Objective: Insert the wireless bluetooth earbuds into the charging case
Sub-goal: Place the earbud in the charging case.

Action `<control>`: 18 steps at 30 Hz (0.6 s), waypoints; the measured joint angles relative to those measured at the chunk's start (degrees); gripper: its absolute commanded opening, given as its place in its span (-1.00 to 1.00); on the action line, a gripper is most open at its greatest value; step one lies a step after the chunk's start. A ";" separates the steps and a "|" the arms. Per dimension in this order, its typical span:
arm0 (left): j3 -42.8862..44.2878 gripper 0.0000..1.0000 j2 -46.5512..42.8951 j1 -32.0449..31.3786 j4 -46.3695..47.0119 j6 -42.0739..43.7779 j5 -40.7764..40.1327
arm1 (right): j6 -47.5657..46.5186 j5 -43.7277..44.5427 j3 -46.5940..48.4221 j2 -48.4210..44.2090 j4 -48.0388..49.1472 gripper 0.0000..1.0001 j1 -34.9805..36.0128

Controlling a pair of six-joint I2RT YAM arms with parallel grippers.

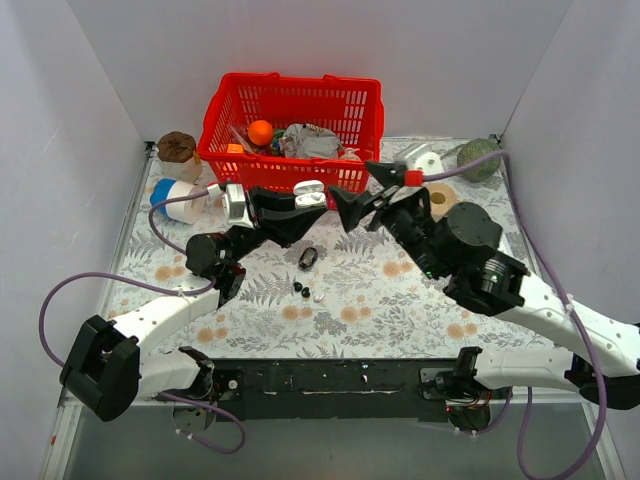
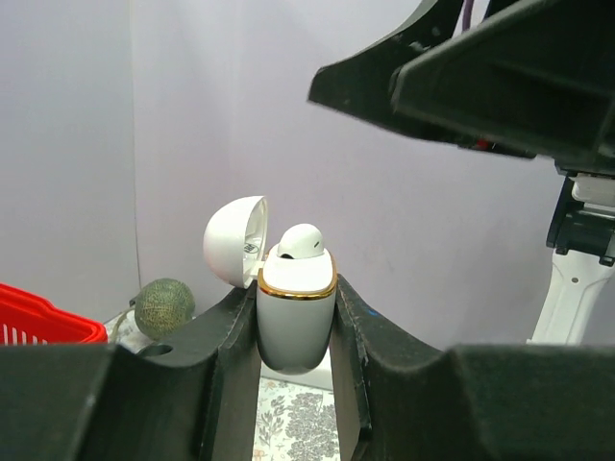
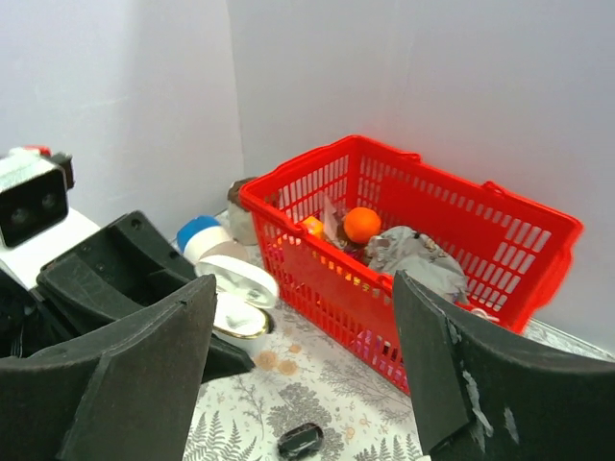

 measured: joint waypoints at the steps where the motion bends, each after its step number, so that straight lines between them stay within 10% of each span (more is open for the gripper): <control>1: -0.33 -1.00 0.00 0.00 0.17 0.00 -0.15 | 0.02 0.81 -0.42 -1.11 0.09 0.61 0.00; 12: -7.17 -1.00 -11.08 0.00 -7.54 2.08 0.07 | 6.47 14.27 -14.56 -8.90 -2.23 0.63 -1.40; 18: -11.41 -1.00 -28.24 -0.09 -17.25 3.87 1.01 | 12.55 4.15 -25.14 -1.66 -11.08 0.37 -5.42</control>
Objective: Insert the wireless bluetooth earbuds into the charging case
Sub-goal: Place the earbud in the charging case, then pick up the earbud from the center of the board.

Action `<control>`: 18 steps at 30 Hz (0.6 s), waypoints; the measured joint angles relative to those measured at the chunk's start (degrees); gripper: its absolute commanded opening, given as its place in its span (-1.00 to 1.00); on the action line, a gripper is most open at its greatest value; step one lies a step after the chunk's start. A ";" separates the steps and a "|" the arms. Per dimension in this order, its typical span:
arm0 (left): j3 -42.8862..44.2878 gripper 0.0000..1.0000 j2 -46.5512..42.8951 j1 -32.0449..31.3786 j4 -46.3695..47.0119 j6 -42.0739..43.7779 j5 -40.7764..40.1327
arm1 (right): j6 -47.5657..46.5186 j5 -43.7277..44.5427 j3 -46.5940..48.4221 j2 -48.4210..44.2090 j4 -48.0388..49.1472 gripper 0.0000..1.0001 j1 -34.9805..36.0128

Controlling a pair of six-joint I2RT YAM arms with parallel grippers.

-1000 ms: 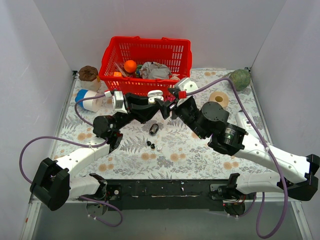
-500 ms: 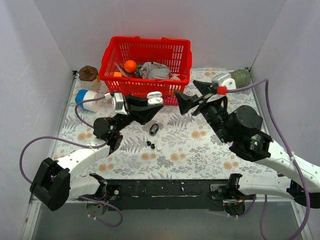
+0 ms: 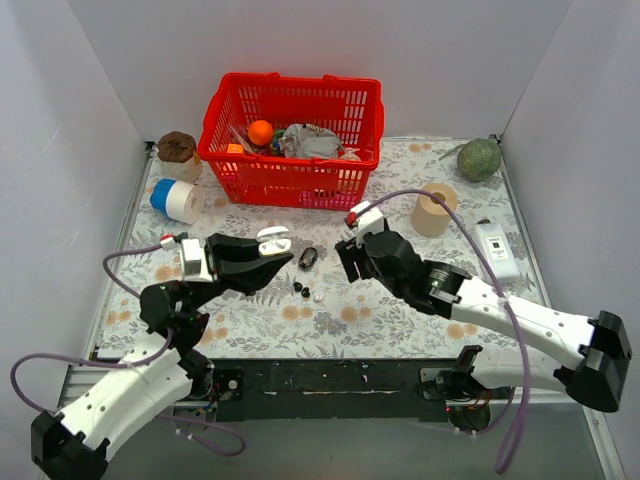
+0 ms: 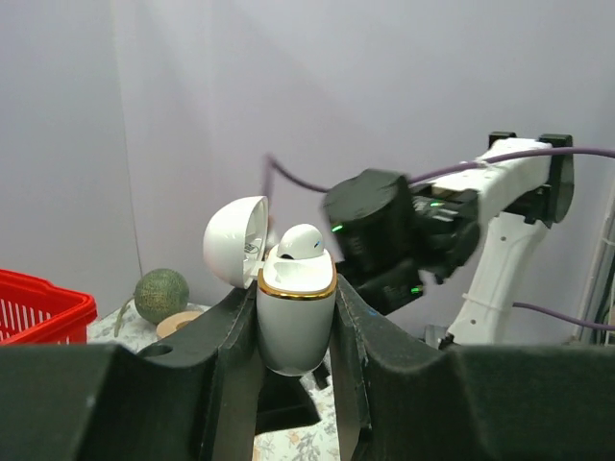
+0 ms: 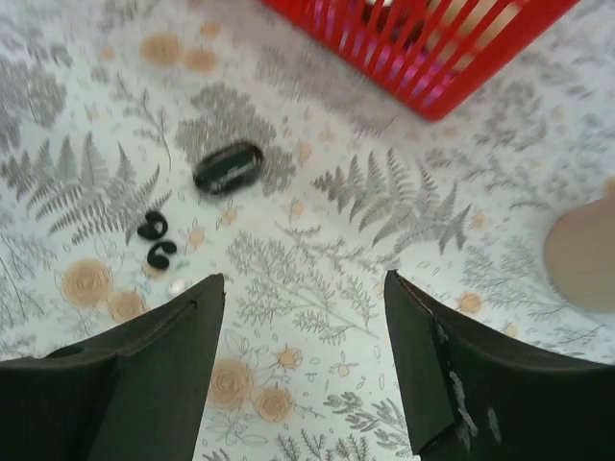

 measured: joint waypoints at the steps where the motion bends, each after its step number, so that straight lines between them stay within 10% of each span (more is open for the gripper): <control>1: -0.61 -1.00 -2.58 -0.02 -2.01 0.09 0.00 | 1.03 -3.26 -0.24 2.10 -1.81 0.35 -1.64; 18: -3.96 -1.00 -22.16 -0.04 -25.53 2.45 -1.79 | -2.21 -28.83 -3.69 25.16 -0.37 0.39 -0.59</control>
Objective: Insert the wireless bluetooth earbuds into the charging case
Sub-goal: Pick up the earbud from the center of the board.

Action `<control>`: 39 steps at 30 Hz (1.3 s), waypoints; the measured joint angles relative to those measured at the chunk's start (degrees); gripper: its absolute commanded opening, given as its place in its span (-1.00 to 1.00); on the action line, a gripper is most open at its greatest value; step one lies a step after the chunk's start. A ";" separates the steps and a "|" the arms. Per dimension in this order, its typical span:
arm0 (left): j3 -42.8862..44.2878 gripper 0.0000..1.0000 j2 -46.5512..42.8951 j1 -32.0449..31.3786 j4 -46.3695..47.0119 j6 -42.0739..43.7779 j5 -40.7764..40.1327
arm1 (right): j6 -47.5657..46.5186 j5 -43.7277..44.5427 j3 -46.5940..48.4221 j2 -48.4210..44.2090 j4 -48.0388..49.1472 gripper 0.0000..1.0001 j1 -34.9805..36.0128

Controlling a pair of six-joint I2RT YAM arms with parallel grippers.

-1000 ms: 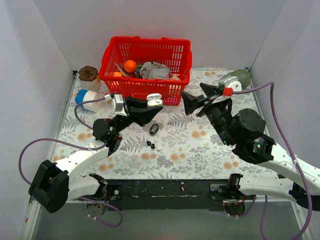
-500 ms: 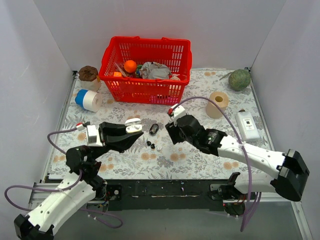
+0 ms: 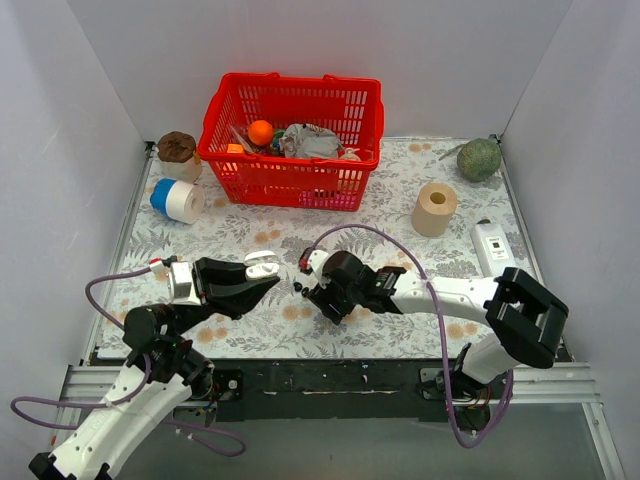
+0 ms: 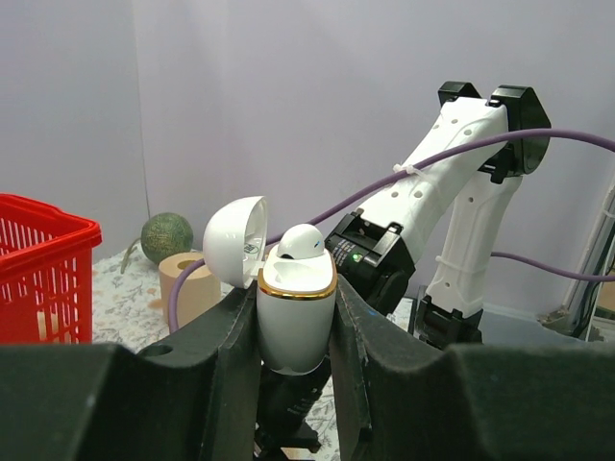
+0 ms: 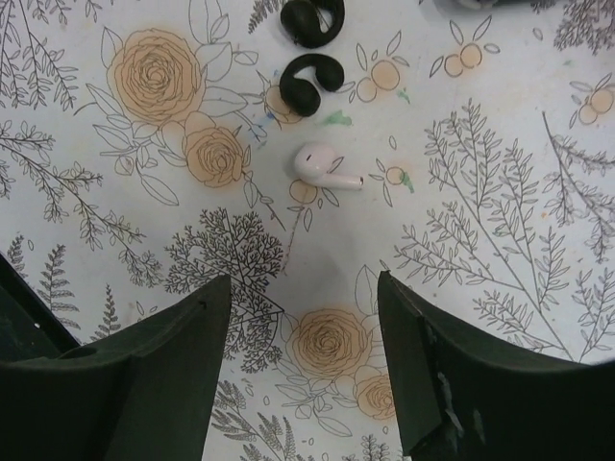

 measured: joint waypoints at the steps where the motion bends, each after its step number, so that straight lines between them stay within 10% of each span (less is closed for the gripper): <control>1: -0.02 -1.00 -0.42 0.00 -0.52 0.04 -0.09 | -0.87 -0.17 0.63 0.55 -0.04 0.39 0.07; 24: -0.57 -1.00 -4.24 0.00 -4.55 0.46 -1.77 | -9.14 -1.25 8.57 11.21 1.97 -0.07 0.07; 39: -1.27 -1.00 -5.68 0.00 -5.81 0.55 -2.01 | -6.27 -2.97 8.28 12.26 2.32 0.12 0.07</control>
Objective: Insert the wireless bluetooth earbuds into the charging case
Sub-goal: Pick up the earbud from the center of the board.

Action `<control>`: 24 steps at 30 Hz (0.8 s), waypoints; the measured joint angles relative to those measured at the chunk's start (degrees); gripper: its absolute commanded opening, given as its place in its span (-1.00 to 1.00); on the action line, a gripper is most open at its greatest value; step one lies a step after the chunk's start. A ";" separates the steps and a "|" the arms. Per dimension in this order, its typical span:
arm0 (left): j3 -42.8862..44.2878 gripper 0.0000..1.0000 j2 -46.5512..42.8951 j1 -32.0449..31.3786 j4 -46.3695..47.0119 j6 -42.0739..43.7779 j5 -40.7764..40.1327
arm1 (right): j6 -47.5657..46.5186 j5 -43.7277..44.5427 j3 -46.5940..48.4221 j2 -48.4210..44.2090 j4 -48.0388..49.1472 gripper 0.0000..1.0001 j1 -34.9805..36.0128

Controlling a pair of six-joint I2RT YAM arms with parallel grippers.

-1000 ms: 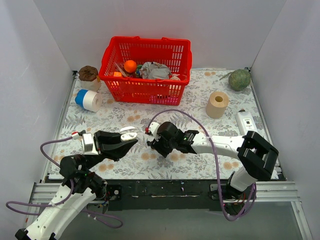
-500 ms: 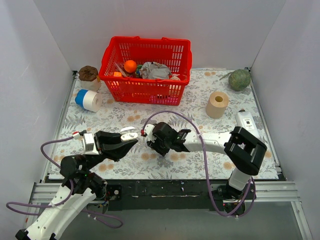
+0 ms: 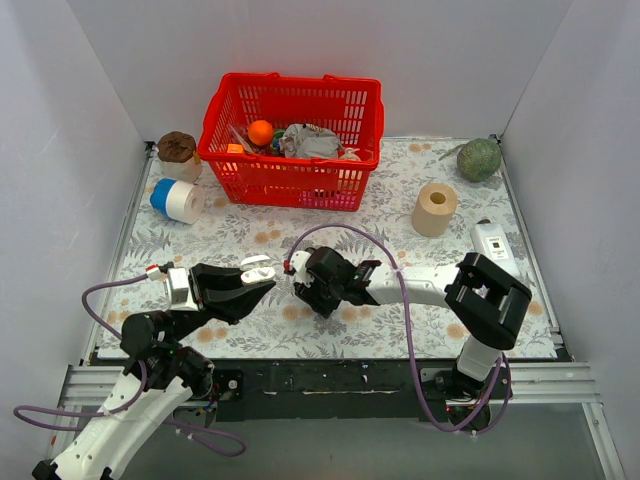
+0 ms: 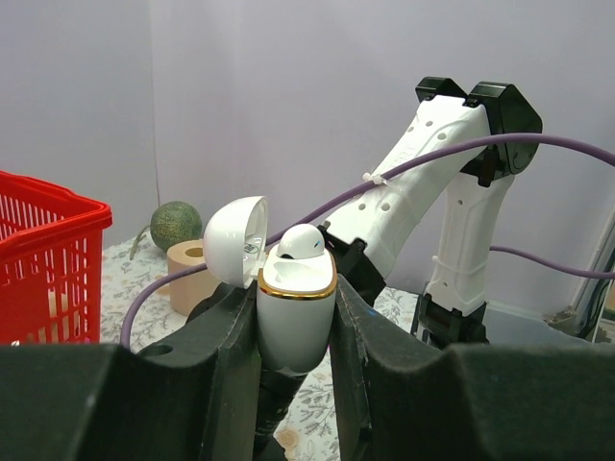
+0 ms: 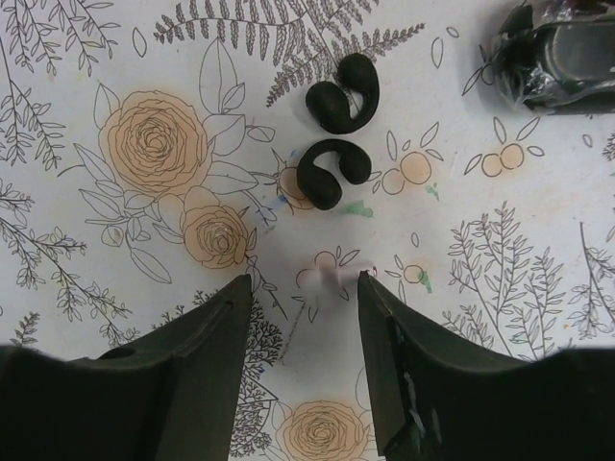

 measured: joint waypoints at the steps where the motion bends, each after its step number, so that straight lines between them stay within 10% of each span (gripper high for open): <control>1: 0.00 -1.00 0.02 0.00 -0.09 -0.02 0.00 | 0.22 -0.09 -0.37 -0.02 0.00 0.12 0.00; 24: -0.15 -1.00 -1.31 0.00 -0.13 -0.87 -0.09 | 10.47 3.78 -5.18 -14.45 1.44 0.24 0.00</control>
